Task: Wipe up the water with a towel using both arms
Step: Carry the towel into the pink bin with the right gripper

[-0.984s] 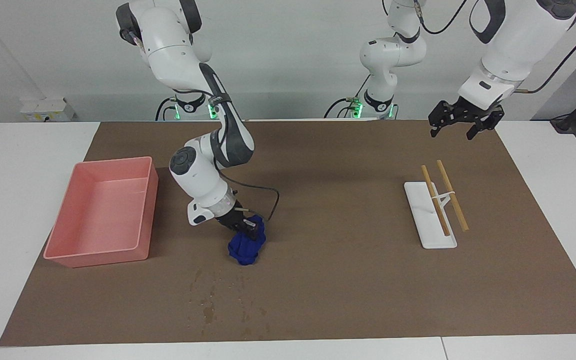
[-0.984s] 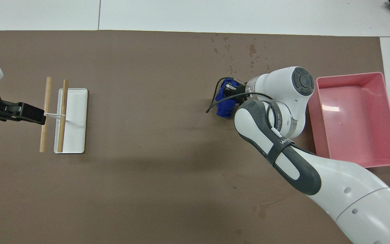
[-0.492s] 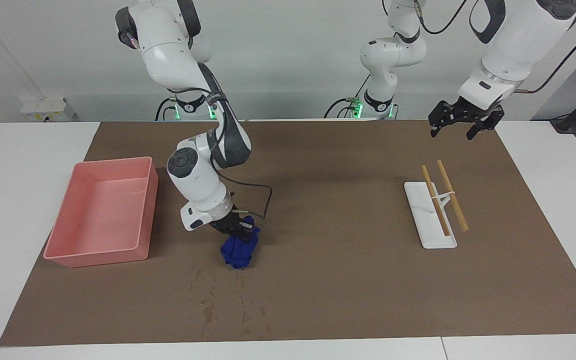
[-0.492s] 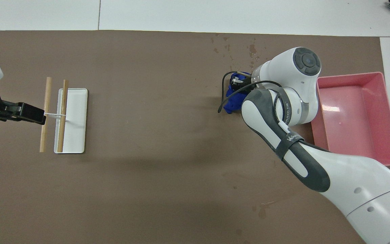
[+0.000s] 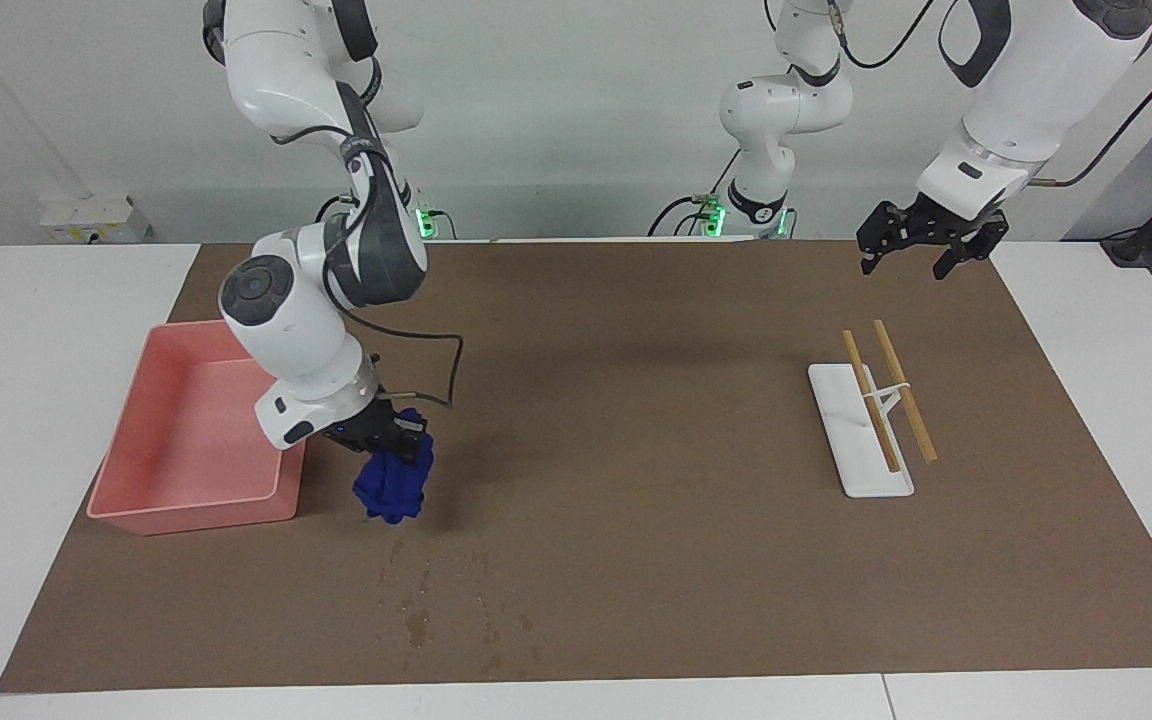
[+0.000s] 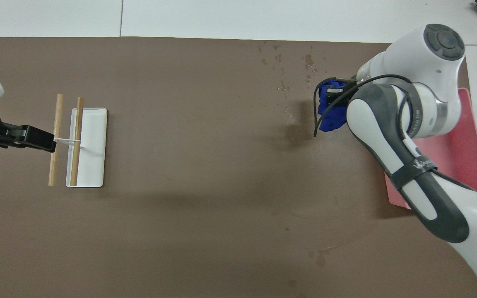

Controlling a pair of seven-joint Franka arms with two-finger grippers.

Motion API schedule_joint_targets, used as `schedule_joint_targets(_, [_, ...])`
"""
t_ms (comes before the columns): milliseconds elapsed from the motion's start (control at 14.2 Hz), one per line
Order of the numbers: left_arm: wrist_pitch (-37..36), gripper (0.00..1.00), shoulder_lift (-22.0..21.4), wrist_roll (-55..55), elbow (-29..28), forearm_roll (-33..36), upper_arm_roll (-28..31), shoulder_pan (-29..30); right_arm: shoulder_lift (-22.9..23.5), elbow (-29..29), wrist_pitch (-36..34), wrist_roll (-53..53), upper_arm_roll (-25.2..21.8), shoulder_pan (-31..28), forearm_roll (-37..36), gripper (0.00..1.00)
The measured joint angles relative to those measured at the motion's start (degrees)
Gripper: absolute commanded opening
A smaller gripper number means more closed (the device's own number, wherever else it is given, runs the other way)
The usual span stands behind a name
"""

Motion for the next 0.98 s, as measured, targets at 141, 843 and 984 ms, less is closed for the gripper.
schedule_joint_targets(141, [0.0,1.0,0.0,0.0,0.0,0.0,0.0,0.0,-2.8,0.1,-4.6,-7.7,-0.1,-4.2,-1.7,0.0])
schedule_joint_targets(843, [0.0,1.0,0.0,0.0,0.0,0.0,0.0,0.0,-9.7,-11.4,3.8,-34.7,-0.3,-19.6,-5.3,0.0])
schedule_joint_targets(984, [0.0,1.0,0.0,0.0,0.0,0.0,0.0,0.0,-10.7,-18.3,11.3,-34.9,-0.2,-19.6,-5.4,0.0])
